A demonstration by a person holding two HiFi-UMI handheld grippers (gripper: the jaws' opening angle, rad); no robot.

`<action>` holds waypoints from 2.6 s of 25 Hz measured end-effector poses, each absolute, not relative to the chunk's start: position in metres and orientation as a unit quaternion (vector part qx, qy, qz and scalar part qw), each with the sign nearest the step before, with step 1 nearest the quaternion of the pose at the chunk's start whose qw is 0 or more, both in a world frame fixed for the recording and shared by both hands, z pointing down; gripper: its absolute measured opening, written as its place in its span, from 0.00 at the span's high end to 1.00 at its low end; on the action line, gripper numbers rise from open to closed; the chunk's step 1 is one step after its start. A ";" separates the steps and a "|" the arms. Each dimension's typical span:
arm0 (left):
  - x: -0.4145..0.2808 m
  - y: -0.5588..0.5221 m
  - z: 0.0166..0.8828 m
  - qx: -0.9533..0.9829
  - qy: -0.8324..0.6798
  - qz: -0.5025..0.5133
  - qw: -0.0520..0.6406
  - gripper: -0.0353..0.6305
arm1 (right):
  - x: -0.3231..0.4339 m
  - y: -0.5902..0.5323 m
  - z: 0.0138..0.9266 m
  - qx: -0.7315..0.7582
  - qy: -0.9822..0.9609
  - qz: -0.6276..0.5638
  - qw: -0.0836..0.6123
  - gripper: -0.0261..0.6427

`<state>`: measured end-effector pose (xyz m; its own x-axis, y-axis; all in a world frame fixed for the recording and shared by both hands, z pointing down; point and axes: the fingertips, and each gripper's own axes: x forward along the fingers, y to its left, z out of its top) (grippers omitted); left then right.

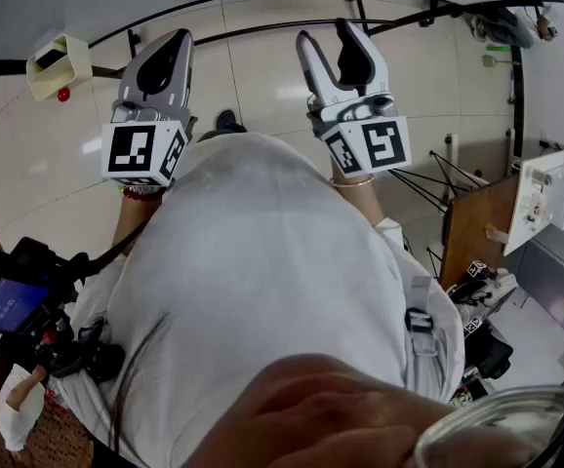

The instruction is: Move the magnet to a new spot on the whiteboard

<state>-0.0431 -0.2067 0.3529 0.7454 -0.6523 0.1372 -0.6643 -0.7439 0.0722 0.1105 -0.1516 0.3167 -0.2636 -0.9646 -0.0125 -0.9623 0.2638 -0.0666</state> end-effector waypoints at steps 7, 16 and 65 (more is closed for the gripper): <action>-0.038 -0.203 0.355 0.933 -0.349 0.062 0.060 0.94 | 0.126 -0.159 0.303 -0.619 0.785 0.008 0.004 0.64; -0.049 -0.221 0.346 0.920 -0.386 0.044 0.052 0.94 | 0.134 -0.230 0.257 -0.642 0.763 0.079 0.020 0.64; -0.050 -0.223 0.347 0.923 -0.379 0.050 0.042 0.94 | 0.140 -0.226 0.242 -0.686 0.720 0.107 0.002 0.78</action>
<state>-0.0498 -0.2235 0.3467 0.7075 -0.6956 0.1246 -0.7042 -0.7089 0.0404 0.1395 -0.2255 0.2420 -0.0594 -0.9869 -0.1500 -0.9877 0.0363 0.1521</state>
